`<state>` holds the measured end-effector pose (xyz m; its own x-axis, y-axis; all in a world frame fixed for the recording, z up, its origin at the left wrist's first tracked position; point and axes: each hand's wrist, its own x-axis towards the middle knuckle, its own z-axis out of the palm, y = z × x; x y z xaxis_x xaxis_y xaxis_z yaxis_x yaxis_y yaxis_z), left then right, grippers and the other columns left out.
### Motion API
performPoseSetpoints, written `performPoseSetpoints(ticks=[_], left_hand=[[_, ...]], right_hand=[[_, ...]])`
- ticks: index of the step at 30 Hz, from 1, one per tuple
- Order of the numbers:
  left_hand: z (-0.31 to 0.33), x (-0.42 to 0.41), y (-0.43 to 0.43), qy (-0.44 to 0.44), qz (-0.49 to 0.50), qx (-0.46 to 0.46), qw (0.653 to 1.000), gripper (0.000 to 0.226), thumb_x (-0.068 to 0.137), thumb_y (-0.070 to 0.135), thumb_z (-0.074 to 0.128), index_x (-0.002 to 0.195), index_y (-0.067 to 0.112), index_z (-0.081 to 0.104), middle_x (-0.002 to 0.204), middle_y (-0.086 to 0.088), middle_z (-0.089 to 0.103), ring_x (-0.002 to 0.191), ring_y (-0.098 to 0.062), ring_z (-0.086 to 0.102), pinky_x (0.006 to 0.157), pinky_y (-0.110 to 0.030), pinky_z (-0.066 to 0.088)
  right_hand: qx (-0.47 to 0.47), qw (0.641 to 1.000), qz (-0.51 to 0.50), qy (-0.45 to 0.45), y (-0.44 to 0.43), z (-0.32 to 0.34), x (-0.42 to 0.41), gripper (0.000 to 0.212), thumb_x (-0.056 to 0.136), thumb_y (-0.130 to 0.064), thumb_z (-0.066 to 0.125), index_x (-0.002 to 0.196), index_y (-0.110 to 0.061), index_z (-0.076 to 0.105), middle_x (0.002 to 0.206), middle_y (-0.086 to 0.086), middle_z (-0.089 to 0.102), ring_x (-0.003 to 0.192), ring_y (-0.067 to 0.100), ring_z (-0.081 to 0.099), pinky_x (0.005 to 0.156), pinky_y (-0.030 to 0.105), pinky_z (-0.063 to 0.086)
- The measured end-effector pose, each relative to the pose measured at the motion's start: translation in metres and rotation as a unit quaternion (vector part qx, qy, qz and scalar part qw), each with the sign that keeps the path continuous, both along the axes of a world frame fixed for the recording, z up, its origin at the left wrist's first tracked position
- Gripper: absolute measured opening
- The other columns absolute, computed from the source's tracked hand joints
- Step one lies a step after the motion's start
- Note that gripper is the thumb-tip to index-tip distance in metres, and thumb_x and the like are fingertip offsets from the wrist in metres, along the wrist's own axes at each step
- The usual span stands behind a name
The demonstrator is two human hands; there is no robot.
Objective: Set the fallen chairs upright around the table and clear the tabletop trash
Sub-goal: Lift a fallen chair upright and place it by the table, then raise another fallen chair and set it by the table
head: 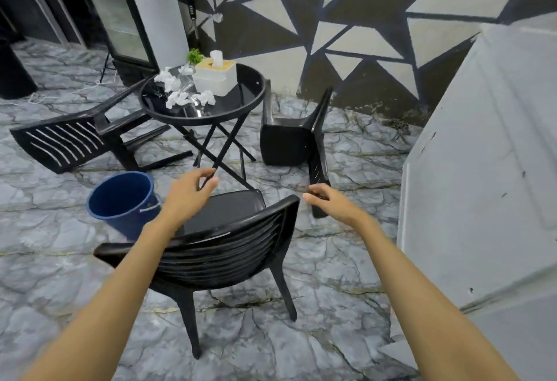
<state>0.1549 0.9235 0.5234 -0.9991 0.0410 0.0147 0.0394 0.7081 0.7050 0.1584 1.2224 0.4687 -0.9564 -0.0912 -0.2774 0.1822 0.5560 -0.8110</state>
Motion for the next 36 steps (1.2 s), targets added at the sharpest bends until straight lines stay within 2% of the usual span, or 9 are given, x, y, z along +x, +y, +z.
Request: performPoseSetpoints(ticks=[2,4,7,10,16,21,24,29,36], left_hand=[[0.001,-0.017,0.049,-0.003,-0.084,-0.028,0.996,0.04,0.093,0.033,0.05,0.126,0.012,0.054,0.126,-0.007,0.061,0.119,-0.022,0.054,0.097,-0.031,0.038],[-0.002,-0.032,0.098,-0.018,-0.159,-0.063,0.985,0.04,0.091,0.034,0.053,0.124,0.012,0.054,0.12,-0.008,0.062,0.113,-0.022,0.057,0.094,-0.031,0.043],[-0.009,-0.051,0.16,-0.044,-0.221,-0.116,0.967,0.043,0.091,0.039,0.053,0.125,0.012,0.052,0.118,-0.008,0.061,0.112,-0.024,0.056,0.095,-0.039,0.046],[-0.022,-0.071,0.207,-0.054,-0.262,-0.159,0.95,0.044,0.092,0.04,0.05,0.126,0.012,0.05,0.116,-0.008,0.06,0.111,-0.025,0.055,0.09,-0.038,0.047],[-0.048,-0.131,0.269,-0.058,-0.281,-0.202,0.936,0.044,0.091,0.044,0.048,0.122,0.013,0.051,0.12,-0.009,0.057,0.112,-0.026,0.053,0.091,-0.042,0.047],[-0.061,-0.197,0.305,-0.107,-0.272,-0.192,0.937,0.043,0.091,0.043,0.049,0.12,0.011,0.051,0.117,-0.011,0.058,0.108,-0.027,0.055,0.086,-0.038,0.047],[-0.07,-0.235,0.32,-0.135,-0.26,-0.19,0.937,0.044,0.092,0.043,0.048,0.122,0.012,0.051,0.121,-0.01,0.058,0.111,-0.026,0.054,0.089,-0.038,0.048],[-0.081,-0.285,0.34,-0.182,-0.227,-0.174,0.941,0.048,0.092,0.044,0.048,0.125,0.009,0.049,0.125,-0.013,0.057,0.115,-0.029,0.053,0.095,-0.042,0.046],[-0.091,-0.353,0.362,-0.215,-0.114,-0.128,0.961,0.058,0.09,0.056,0.041,0.125,0.01,0.05,0.122,-0.012,0.06,0.111,-0.028,0.056,0.091,-0.041,0.048]], right_hand=[[0.071,0.997,-0.012,0.014,0.018,0.005,0.003,0.057,0.091,-0.044,0.053,0.135,-0.01,0.045,0.14,0.008,0.046,0.127,0.023,0.045,0.1,0.032,0.037],[0.139,0.99,-0.022,0.026,0.037,0.009,0.004,0.054,0.091,-0.044,0.052,0.132,-0.009,0.046,0.135,0.013,0.048,0.122,0.026,0.048,0.096,0.035,0.04],[0.271,0.961,-0.026,0.036,0.065,0.013,0.002,0.056,0.091,-0.052,0.048,0.132,-0.015,0.045,0.138,0.009,0.043,0.126,0.027,0.043,0.097,0.041,0.039],[0.343,0.937,-0.037,0.053,0.092,0.012,-0.009,0.055,0.09,-0.053,0.047,0.13,-0.015,0.046,0.136,0.008,0.045,0.126,0.027,0.043,0.101,0.044,0.036],[0.345,0.937,-0.043,0.042,0.145,0.005,-0.059,0.051,0.091,-0.051,0.047,0.125,-0.013,0.048,0.133,0.008,0.047,0.125,0.026,0.042,0.1,0.041,0.034],[0.343,0.939,-0.013,0.002,0.188,0.002,-0.127,0.054,0.092,-0.052,0.044,0.129,-0.013,0.046,0.136,0.01,0.044,0.126,0.027,0.042,0.1,0.041,0.035],[0.352,0.936,0.008,-0.012,0.207,0.001,-0.17,0.053,0.093,-0.051,0.043,0.129,-0.012,0.046,0.135,0.011,0.044,0.126,0.028,0.043,0.1,0.042,0.037],[0.344,0.937,0.062,-0.021,0.23,-0.01,-0.233,0.053,0.09,-0.052,0.047,0.126,-0.013,0.048,0.132,0.012,0.047,0.124,0.029,0.044,0.098,0.039,0.037],[0.321,0.931,0.171,-0.021,0.269,-0.02,-0.348,0.056,0.092,-0.056,0.039,0.126,-0.012,0.046,0.132,0.013,0.046,0.118,0.03,0.046,0.097,0.045,0.041]])
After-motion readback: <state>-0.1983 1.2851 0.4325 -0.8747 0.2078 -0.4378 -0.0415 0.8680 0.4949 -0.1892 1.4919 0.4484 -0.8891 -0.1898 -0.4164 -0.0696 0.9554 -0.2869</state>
